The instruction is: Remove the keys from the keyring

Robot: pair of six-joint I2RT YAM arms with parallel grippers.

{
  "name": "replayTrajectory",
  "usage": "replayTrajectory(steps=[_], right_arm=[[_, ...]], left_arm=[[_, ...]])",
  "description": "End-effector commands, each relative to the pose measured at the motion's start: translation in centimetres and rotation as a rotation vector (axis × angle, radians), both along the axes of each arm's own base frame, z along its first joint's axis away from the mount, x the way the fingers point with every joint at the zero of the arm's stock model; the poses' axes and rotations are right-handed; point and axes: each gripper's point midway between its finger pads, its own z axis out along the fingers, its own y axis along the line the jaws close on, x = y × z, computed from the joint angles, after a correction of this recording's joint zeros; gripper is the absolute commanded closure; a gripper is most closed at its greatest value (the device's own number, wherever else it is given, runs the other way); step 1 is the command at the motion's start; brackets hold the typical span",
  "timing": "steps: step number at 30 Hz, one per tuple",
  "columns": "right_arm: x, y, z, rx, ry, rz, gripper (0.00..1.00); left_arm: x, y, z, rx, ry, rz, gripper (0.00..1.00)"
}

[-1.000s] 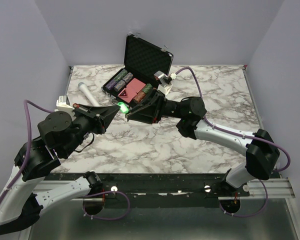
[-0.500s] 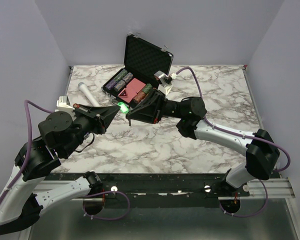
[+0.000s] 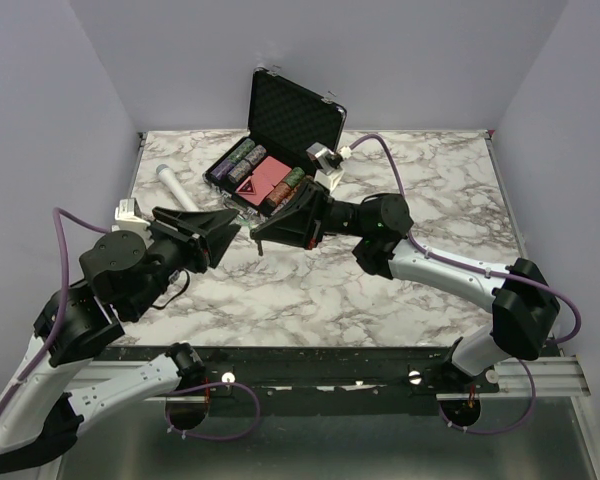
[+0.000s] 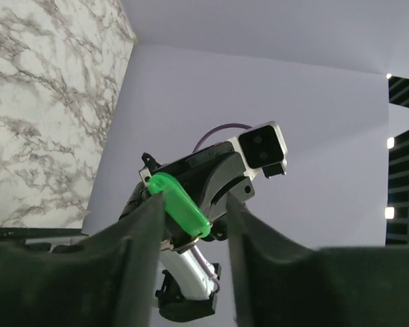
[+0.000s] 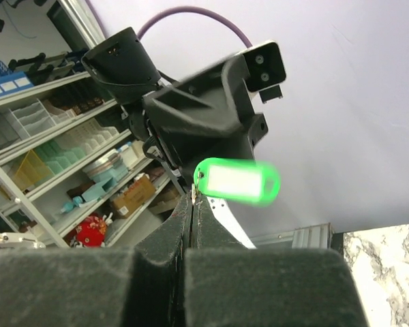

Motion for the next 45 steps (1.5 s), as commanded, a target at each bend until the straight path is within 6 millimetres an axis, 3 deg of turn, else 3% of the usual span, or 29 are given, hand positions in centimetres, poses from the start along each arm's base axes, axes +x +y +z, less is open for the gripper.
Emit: replayTrajectory(steps=[1, 4, 10, 15, 20, 28, 37, 45], right_arm=[[-1.1, -0.1, -0.5, -0.062, -0.017, 0.037, 0.99], [-1.3, -0.3, -1.5, -0.141, -0.040, 0.023, 0.99], [-2.7, -1.8, -4.1, -0.373, -0.069, 0.036, 0.99], [-4.9, -4.4, -5.0, -0.477, -0.096, 0.068, 0.99], [-7.3, -6.6, -5.0, -0.531, -0.095, 0.127, 0.99], [-9.4, -8.5, -3.0, -0.539, -0.109, 0.144, 0.99], [-10.1, -9.3, -1.5, -0.513, -0.128, 0.122, 0.99], [-10.2, -9.2, -1.3, -0.528, -0.127, 0.116, 0.99]], left_arm=[[-0.6, 0.7, 0.2, 0.028, -0.064, -0.013, 0.32], [-1.3, 1.8, 0.3, 0.084, -0.129, -0.016, 0.17], [-3.4, 2.4, 2.3, 0.323, -0.472, -0.115, 0.19], [-6.5, -0.3, 3.1, 0.580, -0.773, -0.391, 0.25], [-9.9, -4.1, 2.9, 0.605, -0.937, -0.722, 0.26], [-11.7, -7.0, 1.5, 0.566, -0.947, -0.976, 0.32], [-12.1, -8.4, 0.5, 0.461, -0.931, -1.017, 0.40], [-12.1, -9.6, 1.1, 0.438, -0.924, -1.054, 0.41]])
